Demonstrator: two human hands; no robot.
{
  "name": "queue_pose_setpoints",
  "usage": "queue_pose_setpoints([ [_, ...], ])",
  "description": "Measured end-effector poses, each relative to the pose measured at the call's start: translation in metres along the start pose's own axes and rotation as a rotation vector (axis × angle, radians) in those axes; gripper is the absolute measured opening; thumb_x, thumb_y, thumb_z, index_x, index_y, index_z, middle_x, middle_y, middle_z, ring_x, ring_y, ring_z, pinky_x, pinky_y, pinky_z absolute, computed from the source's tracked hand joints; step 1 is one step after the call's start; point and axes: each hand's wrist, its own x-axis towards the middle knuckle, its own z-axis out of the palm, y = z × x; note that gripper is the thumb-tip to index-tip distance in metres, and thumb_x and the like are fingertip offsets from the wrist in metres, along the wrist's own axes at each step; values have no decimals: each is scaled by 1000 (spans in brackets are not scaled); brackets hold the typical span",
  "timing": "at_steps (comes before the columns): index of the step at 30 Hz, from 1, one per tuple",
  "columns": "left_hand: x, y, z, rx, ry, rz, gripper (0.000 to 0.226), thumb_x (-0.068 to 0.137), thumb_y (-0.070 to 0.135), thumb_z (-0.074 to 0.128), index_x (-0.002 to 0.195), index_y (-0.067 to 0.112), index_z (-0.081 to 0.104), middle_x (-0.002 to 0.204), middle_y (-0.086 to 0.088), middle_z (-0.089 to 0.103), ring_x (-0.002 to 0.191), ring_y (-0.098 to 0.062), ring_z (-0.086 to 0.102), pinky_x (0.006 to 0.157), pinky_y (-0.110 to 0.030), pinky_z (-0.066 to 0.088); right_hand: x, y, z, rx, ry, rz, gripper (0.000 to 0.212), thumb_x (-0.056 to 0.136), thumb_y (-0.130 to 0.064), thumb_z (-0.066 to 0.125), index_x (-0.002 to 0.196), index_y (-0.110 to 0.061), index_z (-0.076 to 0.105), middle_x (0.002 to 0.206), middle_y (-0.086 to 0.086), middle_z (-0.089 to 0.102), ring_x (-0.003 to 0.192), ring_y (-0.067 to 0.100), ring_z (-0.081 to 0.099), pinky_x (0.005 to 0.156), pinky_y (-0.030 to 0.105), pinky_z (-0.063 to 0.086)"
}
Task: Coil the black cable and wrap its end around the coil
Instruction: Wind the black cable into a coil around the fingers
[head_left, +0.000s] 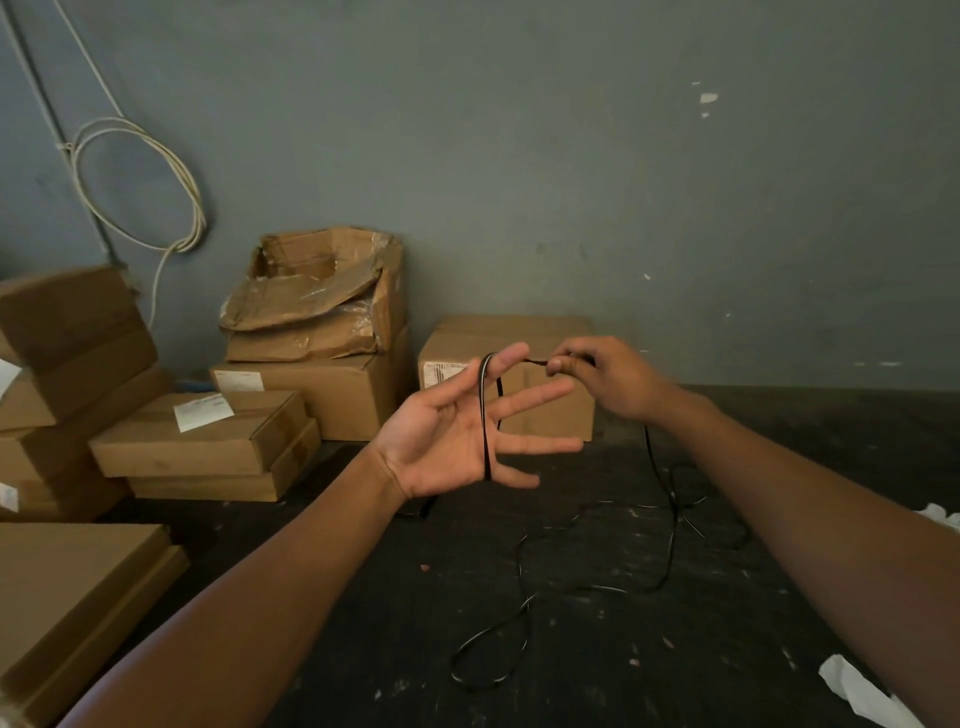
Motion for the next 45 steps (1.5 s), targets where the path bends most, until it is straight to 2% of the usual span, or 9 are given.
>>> queue_pose_setpoints([
  [4,7,13,6,67,-11,62,50,104,51,17,144,38,43,161,-8,29,143,-53,17,106,-73,9,-23,1,31,121,-30,-11,16,97,-7,53,99,-1,68,100,15,69,96,32,63,89,57,50],
  [8,12,27,2,44,30,90,55,101,58,19,148,37,37,163,-11,20,144,-54,14,104,-78,11,-50,-8,85,183,-162,66,26,101,-15,47,117,-26,65,119,-1,65,109,26,62,100,54,48],
  [12,13,40,-11,67,156,127,58,98,64,20,149,41,32,162,-11,27,142,-53,25,101,-83,12,-62,-23,113,167,-285,41,30,102,-33,43,128,-44,52,59,-5,53,50,9,50,52,33,46],
  [15,13,48,-21,85,250,179,62,93,72,24,147,44,37,157,-9,38,139,-52,34,100,-85,4,-64,-38,118,124,-372,36,31,102,-35,42,132,-40,49,53,-7,45,44,3,41,47,25,38],
  [21,-1,52,-39,121,392,131,73,86,81,18,144,44,44,152,-9,46,134,-49,44,100,-85,0,-63,-71,81,10,-390,-61,26,102,-35,42,112,-25,64,92,-13,66,85,-4,61,77,30,51],
  [28,-20,36,-52,133,465,9,74,84,81,28,144,43,44,153,-10,45,133,-48,46,100,-76,26,-46,-76,18,-148,-312,-60,25,97,-38,51,92,-22,69,69,-7,60,53,-1,51,50,14,38],
  [36,-15,3,-52,382,336,-356,46,95,59,39,139,50,46,149,-1,51,136,-35,47,104,-82,0,-1,-92,-42,-377,-218,-111,12,87,-35,70,89,-24,74,74,-13,68,67,-4,59,62,22,43],
  [39,-13,-1,-49,356,270,-365,48,97,57,41,144,47,41,152,-2,47,139,-36,43,104,-81,-4,8,-87,-55,-408,-193,-94,13,88,-33,68,92,-23,76,90,-3,74,82,12,63,75,35,50],
  [45,-8,-2,-32,339,127,-383,48,100,53,40,147,46,35,156,-4,40,142,-38,37,104,-81,-7,10,-58,-51,-308,-121,-83,12,90,-29,67,93,-21,75,73,-17,61,68,4,53,66,32,41],
])
